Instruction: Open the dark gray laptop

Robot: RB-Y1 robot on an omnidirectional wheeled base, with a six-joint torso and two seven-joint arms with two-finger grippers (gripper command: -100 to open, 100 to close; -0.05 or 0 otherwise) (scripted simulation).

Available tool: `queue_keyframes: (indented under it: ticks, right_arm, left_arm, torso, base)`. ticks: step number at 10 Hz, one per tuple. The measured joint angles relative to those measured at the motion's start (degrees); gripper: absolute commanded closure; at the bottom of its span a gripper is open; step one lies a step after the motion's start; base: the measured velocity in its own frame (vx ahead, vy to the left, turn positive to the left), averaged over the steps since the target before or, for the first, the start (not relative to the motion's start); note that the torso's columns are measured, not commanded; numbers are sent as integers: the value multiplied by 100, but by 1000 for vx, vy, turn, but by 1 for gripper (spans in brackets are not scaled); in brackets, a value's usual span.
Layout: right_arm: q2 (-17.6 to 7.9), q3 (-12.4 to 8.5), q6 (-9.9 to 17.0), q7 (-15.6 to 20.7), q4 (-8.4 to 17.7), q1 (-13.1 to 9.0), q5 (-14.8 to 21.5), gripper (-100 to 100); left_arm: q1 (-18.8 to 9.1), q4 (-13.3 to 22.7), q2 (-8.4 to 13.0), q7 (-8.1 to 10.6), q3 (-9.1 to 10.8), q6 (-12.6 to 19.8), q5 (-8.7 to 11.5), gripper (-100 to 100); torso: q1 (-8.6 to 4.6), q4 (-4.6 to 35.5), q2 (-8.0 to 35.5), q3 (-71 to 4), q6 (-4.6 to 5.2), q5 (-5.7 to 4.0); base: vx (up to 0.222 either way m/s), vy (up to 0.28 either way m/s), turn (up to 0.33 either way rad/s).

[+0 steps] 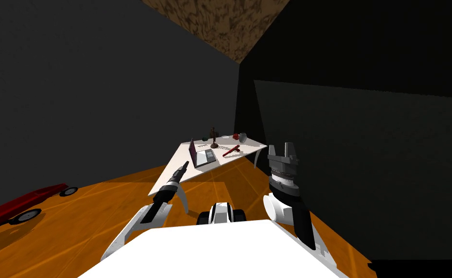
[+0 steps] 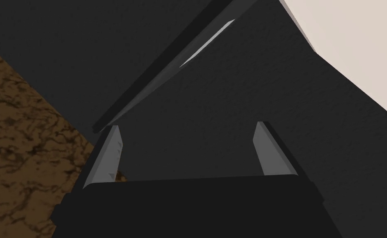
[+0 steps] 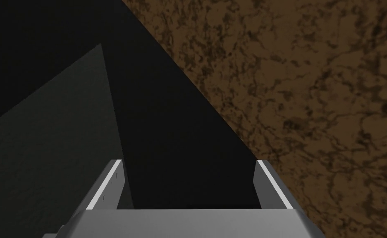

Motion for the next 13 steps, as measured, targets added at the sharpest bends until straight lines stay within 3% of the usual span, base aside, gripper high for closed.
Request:
queue_keyframes:
  ticks: [6, 8, 9, 10, 13]
  right_arm:
    - [0, 0, 0, 0, 0, 0, 0, 0]
    - [-1, -1, 0, 0, 0, 0, 0, 0]
    - [-1, -1, 0, 0, 0, -1, 0, 0]
    - [-1, -1, 0, 0, 0, -1, 0, 0]
    - [0, 0, 0, 0, 0, 0, 0, 0]
  left_arm:
    - [-236, 875, 138, -260, 135, 377, -243, -100]
    - [-244, 913, 203, -281, 140, 499, -265, -100]
    - [-245, 913, 202, -281, 140, 496, -265, 100]
    - [-245, 913, 202, -281, 140, 496, -265, 100]
    - [23, 626, 560, -493, 161, 840, -504, 100]
  torso:
    - [0, -3, -11, -6, 0, 1]
    - [15, 1, 8, 3, 0, 4]
    - [15, 5, 17, 10, 0, 5]
    - [8, 3, 11, 7, 0, 3]
    - [-26, -3, -19, -12, 11, -4]
  base:
    - [95, -99, 11]
    - [29, -19, 2]
    - [6, -3, 0]
    - [19, -49, -32]
    - [56, -95, -24]
